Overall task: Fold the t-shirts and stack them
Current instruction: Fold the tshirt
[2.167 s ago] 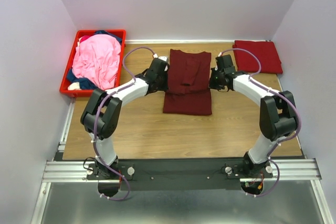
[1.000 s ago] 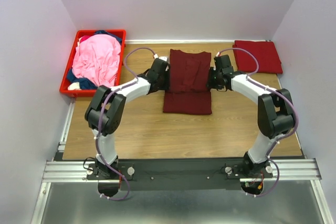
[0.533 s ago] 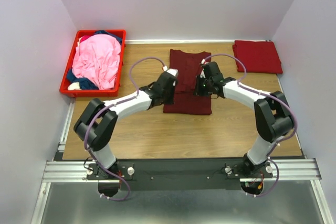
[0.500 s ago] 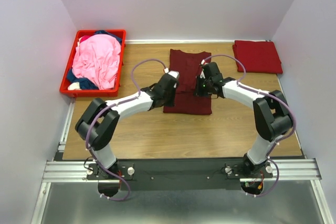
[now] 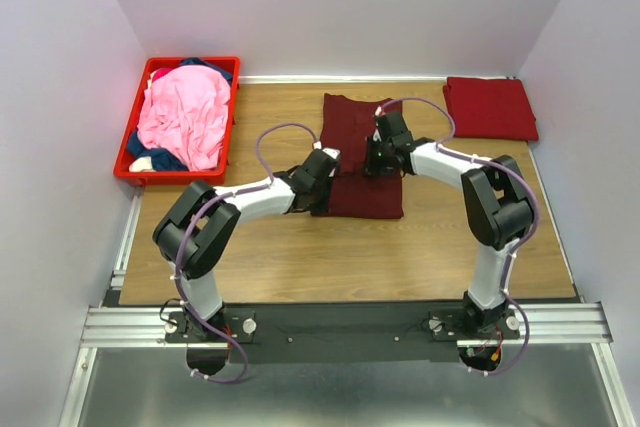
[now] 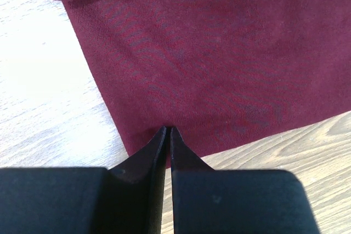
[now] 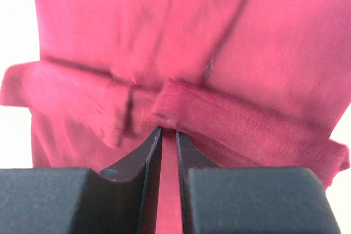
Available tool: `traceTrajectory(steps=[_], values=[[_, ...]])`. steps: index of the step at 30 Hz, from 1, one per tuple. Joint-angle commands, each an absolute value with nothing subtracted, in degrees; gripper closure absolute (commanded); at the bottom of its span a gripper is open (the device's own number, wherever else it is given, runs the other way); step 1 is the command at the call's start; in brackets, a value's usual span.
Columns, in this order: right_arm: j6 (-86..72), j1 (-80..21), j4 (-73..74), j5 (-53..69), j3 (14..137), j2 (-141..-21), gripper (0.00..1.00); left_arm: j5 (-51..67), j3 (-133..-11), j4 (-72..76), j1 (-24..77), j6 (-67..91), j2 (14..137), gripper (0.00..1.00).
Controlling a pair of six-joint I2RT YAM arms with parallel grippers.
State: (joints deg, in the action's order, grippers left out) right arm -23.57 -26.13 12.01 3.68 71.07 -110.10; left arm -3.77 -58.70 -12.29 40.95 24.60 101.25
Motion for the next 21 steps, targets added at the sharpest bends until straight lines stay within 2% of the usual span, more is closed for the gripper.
traceTrajectory(steps=[1, 5, 7, 8, 10, 12, 19, 21], values=[[-20.4, -24.7, 10.9, -2.19, 78.3, -113.54, 0.77, -2.37, -55.37, -15.91, 41.04, 23.73, 102.31, 0.87], [-20.04, -21.45, 10.9, -3.79, 86.2, -117.77, 0.77, -2.28, -54.58, -15.73, 41.22, 23.91, 101.6, 0.87], [-18.55, -20.83, 10.9, -0.36, 89.89, -118.57, 0.77, -2.29, -54.41, -15.73, 41.31, 23.99, 100.81, 0.87], [-17.5, -20.83, 10.9, 5.22, 90.43, -117.69, 0.77, -2.29, -54.4, -15.73, 41.31, 23.91, 100.38, 0.87], [-16.53, -20.92, 10.9, 10.87, 90.35, -116.55, 0.73, -2.2, -54.4, -15.64, 41.31, 24.17, 99.93, 0.87], [-16.09, -21.18, 10.9, 16.84, 87.73, -115.14, 0.73, -2.11, -54.58, -15.38, 41.31, 24.26, 99.84, 0.87], [-20.21, -20.48, 8.71, 22.75, 68.58, -102.69, 0.72, -3.16, -54.06, -14.86, 41.31, 25.66, 95.9, 0.9], [-23.71, -18.12, 4.59, 30.88, 60.88, -97.59, 0.72, -3.87, -52.48, -12.59, 41.13, 26.8, 91.26, 0.9]])
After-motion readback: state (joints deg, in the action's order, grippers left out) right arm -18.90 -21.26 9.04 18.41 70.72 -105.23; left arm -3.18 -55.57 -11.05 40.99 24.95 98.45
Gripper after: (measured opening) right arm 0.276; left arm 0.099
